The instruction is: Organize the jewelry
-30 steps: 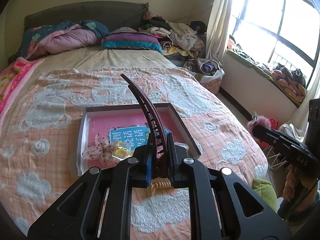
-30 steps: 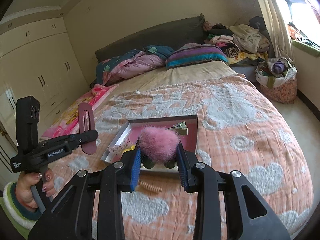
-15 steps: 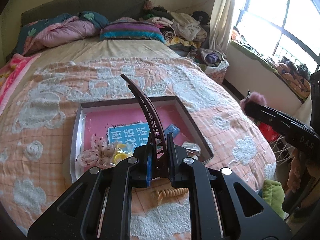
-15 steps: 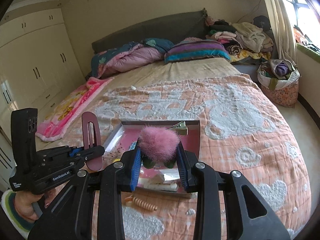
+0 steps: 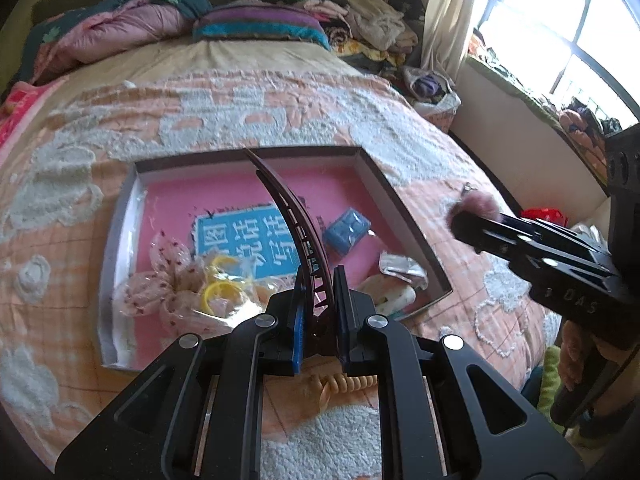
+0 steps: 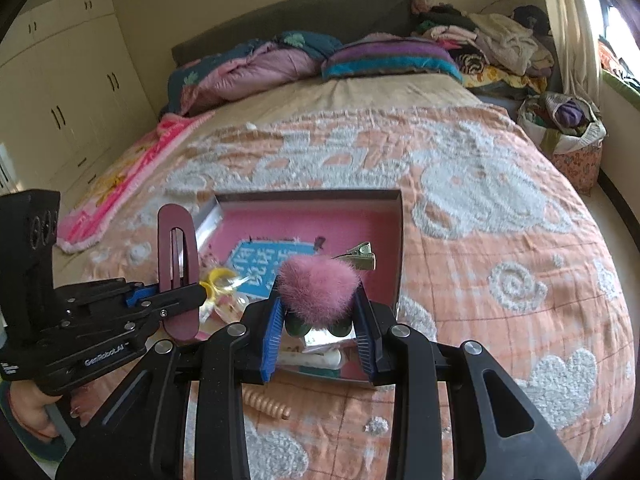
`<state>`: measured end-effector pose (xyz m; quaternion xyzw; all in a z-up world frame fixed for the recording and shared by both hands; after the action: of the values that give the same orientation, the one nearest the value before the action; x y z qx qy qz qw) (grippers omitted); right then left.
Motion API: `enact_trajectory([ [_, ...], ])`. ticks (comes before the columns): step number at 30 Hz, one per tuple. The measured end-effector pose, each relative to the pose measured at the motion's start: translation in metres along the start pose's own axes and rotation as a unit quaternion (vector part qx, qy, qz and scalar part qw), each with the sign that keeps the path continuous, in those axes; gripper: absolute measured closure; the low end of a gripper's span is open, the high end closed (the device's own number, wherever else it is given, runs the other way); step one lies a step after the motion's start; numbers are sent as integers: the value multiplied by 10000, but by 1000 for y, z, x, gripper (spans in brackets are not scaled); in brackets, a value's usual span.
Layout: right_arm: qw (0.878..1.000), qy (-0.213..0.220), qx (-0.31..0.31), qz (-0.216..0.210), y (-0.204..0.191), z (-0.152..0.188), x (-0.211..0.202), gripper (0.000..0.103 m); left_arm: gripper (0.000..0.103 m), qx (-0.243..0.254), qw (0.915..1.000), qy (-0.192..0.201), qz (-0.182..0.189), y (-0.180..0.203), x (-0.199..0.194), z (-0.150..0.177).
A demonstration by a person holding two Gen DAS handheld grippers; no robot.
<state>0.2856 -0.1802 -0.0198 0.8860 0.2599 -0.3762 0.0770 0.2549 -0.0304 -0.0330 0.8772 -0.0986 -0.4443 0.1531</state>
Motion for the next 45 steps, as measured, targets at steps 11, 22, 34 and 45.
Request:
enact_trajectory([
  [11, 9995, -314, 11, -11, 0, 11, 30, 54, 96, -27, 9997, -259, -19, -3, 21, 9],
  [22, 9993, 187, 252, 191, 6, 15, -25, 21, 87, -12, 9999, -150, -24, 2, 10, 9],
  [34, 9955, 801, 315, 389, 6, 12, -97, 9, 48, 34, 9997, 230, -22, 15, -36, 5],
  [45, 9931, 1114, 153, 344, -18, 14, -135, 9, 10, 51, 9971, 716, -247, 16, -84, 11],
])
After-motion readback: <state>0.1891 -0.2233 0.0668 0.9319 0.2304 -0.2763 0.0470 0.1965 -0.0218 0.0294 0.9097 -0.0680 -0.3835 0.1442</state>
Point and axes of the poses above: each gripper's, at about its wrist camera, not at the fingertips, and x roughly the way its jaws point, y to its right, z to its underside, the point moved 3 cm from there along x, roughly the way its jaws point, and after that the axes turned 13 degrees about -x, right-handed, at the moved point
